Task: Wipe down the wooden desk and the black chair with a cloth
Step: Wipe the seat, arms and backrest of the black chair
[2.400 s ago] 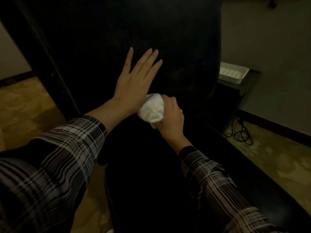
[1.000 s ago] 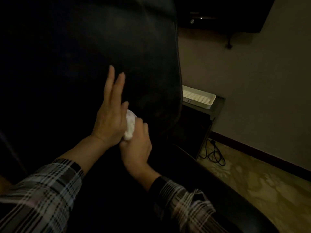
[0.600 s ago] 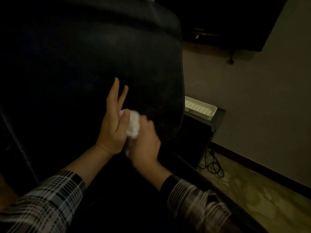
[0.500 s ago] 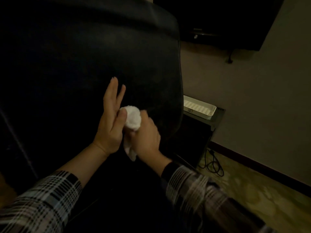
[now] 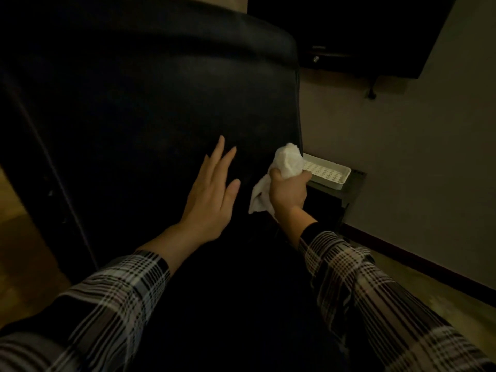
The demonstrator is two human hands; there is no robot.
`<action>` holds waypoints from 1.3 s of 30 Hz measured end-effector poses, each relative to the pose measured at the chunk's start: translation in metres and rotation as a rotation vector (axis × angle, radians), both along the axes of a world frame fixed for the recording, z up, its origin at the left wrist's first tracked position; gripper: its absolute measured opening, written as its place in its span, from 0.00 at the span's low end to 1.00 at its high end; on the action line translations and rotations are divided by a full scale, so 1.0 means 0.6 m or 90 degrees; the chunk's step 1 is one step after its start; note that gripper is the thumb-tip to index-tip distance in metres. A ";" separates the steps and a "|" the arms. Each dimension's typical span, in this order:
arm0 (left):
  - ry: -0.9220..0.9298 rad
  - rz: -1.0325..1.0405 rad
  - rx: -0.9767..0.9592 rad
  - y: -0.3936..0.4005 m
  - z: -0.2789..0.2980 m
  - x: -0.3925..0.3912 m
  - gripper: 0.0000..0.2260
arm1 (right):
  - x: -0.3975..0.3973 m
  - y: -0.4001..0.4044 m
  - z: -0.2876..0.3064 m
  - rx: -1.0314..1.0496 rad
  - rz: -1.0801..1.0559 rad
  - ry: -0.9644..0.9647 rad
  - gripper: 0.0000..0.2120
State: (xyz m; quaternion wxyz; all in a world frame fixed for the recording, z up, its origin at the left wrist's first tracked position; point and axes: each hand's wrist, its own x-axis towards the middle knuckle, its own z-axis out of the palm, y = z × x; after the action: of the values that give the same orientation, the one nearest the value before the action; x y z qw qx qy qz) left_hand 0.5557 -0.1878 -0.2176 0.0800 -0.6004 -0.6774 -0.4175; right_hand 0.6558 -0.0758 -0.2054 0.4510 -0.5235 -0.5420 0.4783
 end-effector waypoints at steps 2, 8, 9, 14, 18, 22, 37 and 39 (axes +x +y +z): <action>0.075 0.041 -0.003 0.003 0.005 0.001 0.28 | -0.002 -0.004 0.001 0.004 -0.019 0.055 0.25; 0.287 0.111 0.050 0.053 0.098 -0.016 0.22 | -0.020 -0.007 0.046 0.104 0.002 0.165 0.23; 0.314 0.119 0.029 0.064 0.115 -0.018 0.21 | -0.021 -0.012 0.053 0.126 0.021 0.163 0.23; 0.399 0.157 -0.112 0.146 0.198 -0.009 0.22 | -0.006 -0.011 0.090 0.064 0.022 0.205 0.22; 0.480 0.155 -0.187 0.175 0.249 -0.012 0.24 | 0.010 -0.011 0.126 -0.087 -0.042 0.203 0.25; 0.537 0.121 -0.259 0.202 0.296 -0.013 0.25 | 0.011 -0.001 0.161 -0.197 -0.060 0.227 0.30; 0.771 0.038 -0.355 0.384 0.324 0.002 0.21 | -0.026 0.057 0.049 -0.222 -0.164 0.152 0.18; 0.750 0.057 -0.341 0.382 0.309 0.004 0.22 | -0.037 0.048 0.015 -0.267 -0.207 0.173 0.17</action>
State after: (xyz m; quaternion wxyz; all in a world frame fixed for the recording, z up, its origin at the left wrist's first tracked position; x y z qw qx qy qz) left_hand 0.5578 0.0415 -0.0319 0.3029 -0.6990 -0.6253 0.1693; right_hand 0.6334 -0.0469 -0.1964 0.4722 -0.6163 -0.2749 0.5672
